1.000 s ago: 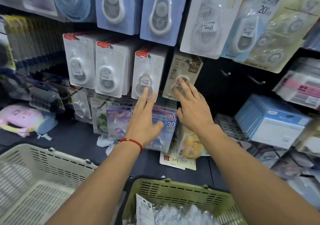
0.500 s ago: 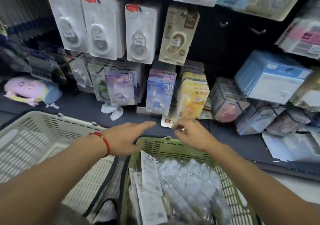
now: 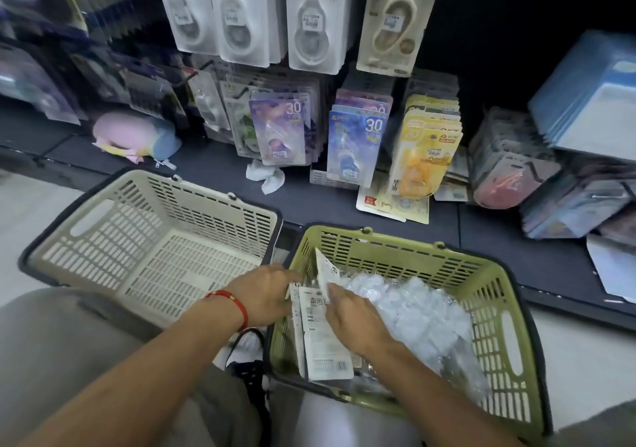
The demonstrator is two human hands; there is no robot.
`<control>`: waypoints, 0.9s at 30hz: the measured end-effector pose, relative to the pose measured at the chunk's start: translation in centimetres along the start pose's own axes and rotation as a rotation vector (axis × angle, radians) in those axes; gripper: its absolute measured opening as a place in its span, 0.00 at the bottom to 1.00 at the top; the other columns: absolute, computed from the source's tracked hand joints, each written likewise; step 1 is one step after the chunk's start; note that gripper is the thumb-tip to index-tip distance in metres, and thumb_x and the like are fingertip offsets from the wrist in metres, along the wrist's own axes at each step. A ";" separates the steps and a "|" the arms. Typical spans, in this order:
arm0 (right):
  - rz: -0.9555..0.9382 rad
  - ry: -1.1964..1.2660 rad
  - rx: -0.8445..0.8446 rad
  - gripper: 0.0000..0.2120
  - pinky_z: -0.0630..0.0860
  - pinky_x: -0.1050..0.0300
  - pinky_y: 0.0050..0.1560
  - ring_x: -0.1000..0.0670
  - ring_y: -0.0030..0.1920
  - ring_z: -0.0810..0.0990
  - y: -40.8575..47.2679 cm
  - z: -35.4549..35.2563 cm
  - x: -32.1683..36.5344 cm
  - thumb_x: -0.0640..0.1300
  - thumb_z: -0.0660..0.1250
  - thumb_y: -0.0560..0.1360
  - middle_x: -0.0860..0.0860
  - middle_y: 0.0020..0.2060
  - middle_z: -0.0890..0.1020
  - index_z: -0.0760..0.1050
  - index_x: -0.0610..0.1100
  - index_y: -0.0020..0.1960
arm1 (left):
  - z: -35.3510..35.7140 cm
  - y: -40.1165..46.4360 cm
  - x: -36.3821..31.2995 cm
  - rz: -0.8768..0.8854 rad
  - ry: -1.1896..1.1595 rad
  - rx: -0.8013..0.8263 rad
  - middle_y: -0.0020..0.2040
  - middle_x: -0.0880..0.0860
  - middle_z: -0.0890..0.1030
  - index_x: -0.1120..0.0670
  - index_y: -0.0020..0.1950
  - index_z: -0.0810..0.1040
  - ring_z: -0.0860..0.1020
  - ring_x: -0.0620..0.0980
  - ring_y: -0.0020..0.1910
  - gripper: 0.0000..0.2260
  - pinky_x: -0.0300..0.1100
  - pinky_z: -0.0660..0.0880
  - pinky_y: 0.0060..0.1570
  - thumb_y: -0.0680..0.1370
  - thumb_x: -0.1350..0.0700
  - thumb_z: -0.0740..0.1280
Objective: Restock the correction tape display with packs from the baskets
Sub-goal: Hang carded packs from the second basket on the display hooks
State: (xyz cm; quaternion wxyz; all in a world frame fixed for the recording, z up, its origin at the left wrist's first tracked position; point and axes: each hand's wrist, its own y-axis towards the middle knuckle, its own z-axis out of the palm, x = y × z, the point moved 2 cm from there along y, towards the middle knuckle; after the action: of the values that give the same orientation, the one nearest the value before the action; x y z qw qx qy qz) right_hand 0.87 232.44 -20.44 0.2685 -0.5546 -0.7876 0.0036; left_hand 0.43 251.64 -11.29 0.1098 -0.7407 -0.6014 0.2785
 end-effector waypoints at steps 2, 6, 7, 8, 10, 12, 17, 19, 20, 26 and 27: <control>0.050 0.181 -0.132 0.15 0.80 0.50 0.51 0.44 0.51 0.84 -0.5 -1.2 -0.9 0.44 0.56 0.86 0.44 0.55 0.84 0.71 0.44 0.71 | -0.1 -0.1 0.2 -0.040 -0.079 -0.081 0.70 0.55 0.78 0.48 0.75 0.75 0.77 0.54 0.69 0.21 0.44 0.73 0.68 0.82 0.55 0.68; 0.213 0.585 -0.490 0.10 0.71 0.66 0.28 0.59 0.31 0.78 -1.9 -3.6 -2.1 0.39 0.61 0.83 0.53 0.35 0.81 0.80 0.41 0.60 | -0.3 0.2 -0.4 -0.209 -0.379 -0.201 0.65 0.54 0.83 0.53 0.68 0.82 0.80 0.53 0.65 0.15 0.42 0.75 0.65 0.82 0.54 0.69; 0.248 0.780 -0.559 0.09 0.73 0.65 0.29 0.58 0.33 0.80 -2.3 -3.9 -2.0 0.37 0.63 0.82 0.52 0.35 0.83 0.81 0.42 0.56 | -0.2 0.3 -0.7 -0.246 -0.486 -0.202 0.61 0.54 0.85 0.54 0.64 0.84 0.81 0.53 0.63 0.13 0.43 0.76 0.65 0.81 0.52 0.69; 0.259 0.998 -0.578 0.10 0.79 0.60 0.34 0.54 0.38 0.84 -2.6 -4.2 -1.7 0.36 0.64 0.80 0.50 0.38 0.86 0.83 0.44 0.54 | 0.1 0.5 -1.1 -0.263 -0.629 -0.194 0.57 0.54 0.86 0.56 0.59 0.86 0.83 0.54 0.60 0.12 0.45 0.78 0.63 0.81 0.50 0.70; 0.210 1.377 -0.479 0.11 0.86 0.52 0.44 0.44 0.50 0.89 -2.9 -4.4 -0.4 0.34 0.66 0.78 0.46 0.48 0.89 0.84 0.44 0.53 | 0.5 0.7 -2.3 -0.300 -1.067 -0.133 0.50 0.53 0.88 0.56 0.56 0.84 0.85 0.52 0.53 0.11 0.47 0.82 0.58 0.81 0.49 0.72; 0.118 1.501 -0.345 0.10 0.86 0.54 0.48 0.44 0.52 0.89 -2.9 -4.3 0.7 0.38 0.68 0.77 0.45 0.51 0.89 0.84 0.44 0.57 | 0.5 0.6 -3.4 -0.315 -1.467 -0.123 0.49 0.55 0.89 0.56 0.56 0.83 0.86 0.53 0.50 0.05 0.47 0.84 0.49 0.82 0.56 0.72; 0.151 1.054 -0.181 0.11 0.85 0.56 0.51 0.47 0.53 0.87 -2.8 -1.8 0.8 0.54 0.69 0.83 0.53 0.54 0.87 0.81 0.51 0.62 | -0.7 0.8 -1.5 -0.434 -1.521 -0.453 0.53 0.61 0.86 0.57 0.55 0.81 0.86 0.58 0.50 0.14 0.53 0.86 0.46 0.80 0.74 0.63; 0.202 0.668 -0.044 0.22 0.81 0.51 0.62 0.47 0.65 0.80 -2.9 0.3 0.9 0.57 0.67 0.83 0.52 0.67 0.79 0.73 0.50 0.73 | -0.9 0.5 -0.1 -0.508 -1.486 -0.535 0.55 0.61 0.85 0.57 0.57 0.80 0.85 0.61 0.55 0.16 0.60 0.83 0.57 0.78 0.74 0.62; 0.229 0.478 0.071 0.29 0.76 0.47 0.70 0.45 0.71 0.75 -3.2 1.4 1.2 0.57 0.66 0.83 0.49 0.73 0.72 0.66 0.48 0.79 | -0.9 0.3 0.5 -0.535 -1.467 -0.564 0.55 0.60 0.85 0.56 0.55 0.79 0.84 0.61 0.56 0.15 0.62 0.81 0.61 0.78 0.72 0.61; 0.261 0.307 0.264 0.33 0.73 0.46 0.69 0.41 0.71 0.73 -4.0 3.1 2.8 0.55 0.69 0.81 0.44 0.71 0.72 0.61 0.42 0.79 | 0.3 -0.3 1.9 -0.616 -1.393 -0.638 0.46 0.53 0.81 0.53 0.47 0.73 0.77 0.55 0.47 0.09 0.51 0.76 0.49 0.78 0.67 0.59; 0.270 0.328 0.243 0.29 0.77 0.48 0.62 0.43 0.63 0.78 -3.9 2.6 2.7 0.53 0.70 0.80 0.47 0.63 0.77 0.64 0.43 0.76 | 0.5 -0.4 1.9 -0.616 -1.395 -0.632 0.46 0.53 0.80 0.52 0.46 0.73 0.76 0.54 0.46 0.09 0.50 0.75 0.48 0.78 0.66 0.60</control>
State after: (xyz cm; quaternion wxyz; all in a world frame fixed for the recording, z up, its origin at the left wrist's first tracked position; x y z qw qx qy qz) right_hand -4.32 234.09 -20.35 0.4545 -0.6117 -0.6460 0.0442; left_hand 0.08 253.43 -12.01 -0.4312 -0.1954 -0.7575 0.4495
